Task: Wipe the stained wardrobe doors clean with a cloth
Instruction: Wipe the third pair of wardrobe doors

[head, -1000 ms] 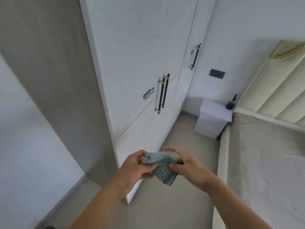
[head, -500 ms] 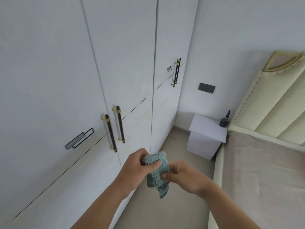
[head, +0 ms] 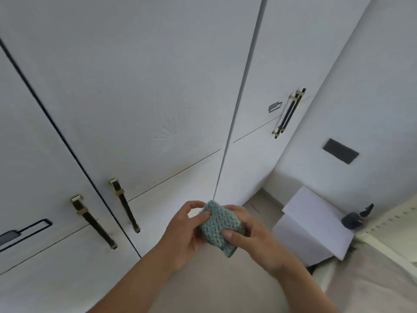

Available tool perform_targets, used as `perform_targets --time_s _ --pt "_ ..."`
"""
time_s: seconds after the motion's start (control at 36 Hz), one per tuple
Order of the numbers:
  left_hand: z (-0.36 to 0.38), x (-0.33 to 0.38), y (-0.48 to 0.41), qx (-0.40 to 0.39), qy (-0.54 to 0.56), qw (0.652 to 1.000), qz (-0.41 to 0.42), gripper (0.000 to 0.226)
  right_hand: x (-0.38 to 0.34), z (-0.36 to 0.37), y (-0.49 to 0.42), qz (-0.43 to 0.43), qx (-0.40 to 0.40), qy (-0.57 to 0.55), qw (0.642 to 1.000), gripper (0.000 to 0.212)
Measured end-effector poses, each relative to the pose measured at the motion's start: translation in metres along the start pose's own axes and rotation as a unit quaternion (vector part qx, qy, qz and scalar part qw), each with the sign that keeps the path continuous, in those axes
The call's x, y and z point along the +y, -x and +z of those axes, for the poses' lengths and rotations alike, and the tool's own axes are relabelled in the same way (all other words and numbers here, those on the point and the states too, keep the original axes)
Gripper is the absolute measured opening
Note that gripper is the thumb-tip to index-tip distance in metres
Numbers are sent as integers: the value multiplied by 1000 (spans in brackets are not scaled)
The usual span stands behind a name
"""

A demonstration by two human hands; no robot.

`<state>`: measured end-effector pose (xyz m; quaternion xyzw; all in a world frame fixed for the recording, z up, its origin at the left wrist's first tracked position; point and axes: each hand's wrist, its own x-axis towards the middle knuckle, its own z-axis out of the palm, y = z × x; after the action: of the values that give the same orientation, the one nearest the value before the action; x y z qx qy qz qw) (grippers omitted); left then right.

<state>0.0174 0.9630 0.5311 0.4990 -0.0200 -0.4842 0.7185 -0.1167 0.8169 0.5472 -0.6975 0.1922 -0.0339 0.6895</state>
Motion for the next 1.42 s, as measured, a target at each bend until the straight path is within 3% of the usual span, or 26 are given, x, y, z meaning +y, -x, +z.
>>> perform_targets --time_s 0.08,0.22,0.44,0.61,0.78,0.94,1.03,1.08,1.17,1.31,1.42 --pt "1 -24 -26 21 64 997 -43 11 9 -13 -43 20 -85 -70 994 45" --pt "13 -52 -47 113 64 991 14 14 31 -24 -87 75 -183 -207 958 42" --pt "37 -59 -50 211 21 975 69 29 31 -33 -118 140 -202 -214 945 39" --pt "28 -65 -56 289 -115 948 68 31 35 -34 -141 175 -212 -202 940 36" --pt "-7 -82 -69 247 -97 960 87 36 73 -31 -166 182 -237 -217 929 38" --pt "-46 -109 -121 258 -185 931 177 39 134 -22 -198 115 -269 -216 931 44" --pt "-73 -133 -149 243 -258 904 241 51 176 -20 -224 62 -281 -228 930 44" --pt "-88 -147 -165 242 -322 866 295 47 199 -15 -239 39 -301 -257 917 45" --pt "-113 -172 -189 280 -403 781 387 34 235 1 -251 -30 -332 -288 898 51" --pt "-164 -219 -222 329 -444 666 500 41 303 30 -263 -132 -378 -320 859 48" --pt "-189 -251 -226 307 -454 642 537 39 340 40 -265 -145 -404 -338 837 48"
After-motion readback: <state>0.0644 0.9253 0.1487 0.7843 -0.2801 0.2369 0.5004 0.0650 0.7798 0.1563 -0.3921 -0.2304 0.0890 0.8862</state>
